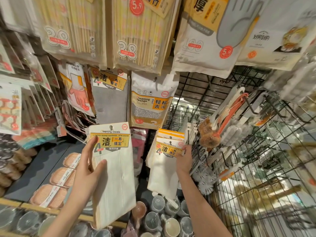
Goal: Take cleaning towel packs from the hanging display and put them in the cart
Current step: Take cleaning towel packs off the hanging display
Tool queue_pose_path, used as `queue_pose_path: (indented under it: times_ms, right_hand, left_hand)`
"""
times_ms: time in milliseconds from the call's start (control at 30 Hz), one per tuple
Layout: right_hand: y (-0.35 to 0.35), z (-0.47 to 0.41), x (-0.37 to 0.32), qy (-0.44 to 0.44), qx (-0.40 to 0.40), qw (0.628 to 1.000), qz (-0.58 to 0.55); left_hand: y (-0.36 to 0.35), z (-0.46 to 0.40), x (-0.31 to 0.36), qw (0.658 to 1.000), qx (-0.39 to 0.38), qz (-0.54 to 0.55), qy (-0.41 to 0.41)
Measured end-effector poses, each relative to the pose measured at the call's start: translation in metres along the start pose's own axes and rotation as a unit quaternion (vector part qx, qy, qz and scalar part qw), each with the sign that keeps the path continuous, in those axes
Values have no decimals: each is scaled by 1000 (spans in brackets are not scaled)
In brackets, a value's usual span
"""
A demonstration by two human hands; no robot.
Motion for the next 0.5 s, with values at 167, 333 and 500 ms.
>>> queue_pose_path:
  times_ms: [167, 333, 500]
  right_hand:
    - [-9, 0, -2, 10, 60, 998, 11]
    - [-17, -6, -7, 16, 75, 997, 7]
    - [-15, -7, -9, 1, 45, 999, 3]
  left_hand:
    - [1, 0, -1, 1000, 3, -6, 8]
    - [1, 1, 1, 1000, 4, -11, 8]
    - [2, 1, -1, 1000, 6, -4, 13]
Point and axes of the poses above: each hand's wrist, its own z-axis away from the middle knuckle, its own y-axis out of the back of the hand, x = y × z, the point moved 1 cm from there along -z, towards the middle knuckle, and after that the axes turned 14 degrees about x, right-handed, at the moved point
